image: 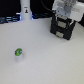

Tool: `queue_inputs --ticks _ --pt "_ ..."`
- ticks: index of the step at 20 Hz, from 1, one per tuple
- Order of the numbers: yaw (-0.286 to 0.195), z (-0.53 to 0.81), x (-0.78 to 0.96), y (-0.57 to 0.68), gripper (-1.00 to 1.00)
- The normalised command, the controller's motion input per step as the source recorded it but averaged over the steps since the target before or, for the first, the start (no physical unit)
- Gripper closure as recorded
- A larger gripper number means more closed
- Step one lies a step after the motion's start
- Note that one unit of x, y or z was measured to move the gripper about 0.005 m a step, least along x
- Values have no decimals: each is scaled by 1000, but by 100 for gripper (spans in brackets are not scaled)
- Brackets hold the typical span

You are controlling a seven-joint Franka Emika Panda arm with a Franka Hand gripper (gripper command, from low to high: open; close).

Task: Open the kcup holder, insert the kcup into the holder, and close the kcup holder

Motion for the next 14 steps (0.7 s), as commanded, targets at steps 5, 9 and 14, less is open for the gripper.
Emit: queue_inputs --ticks 5,9,14 --pt "-7 -3 54 6 100" --pt "-17 256 758 -136 100" --pt "-24 337 926 -228 100"
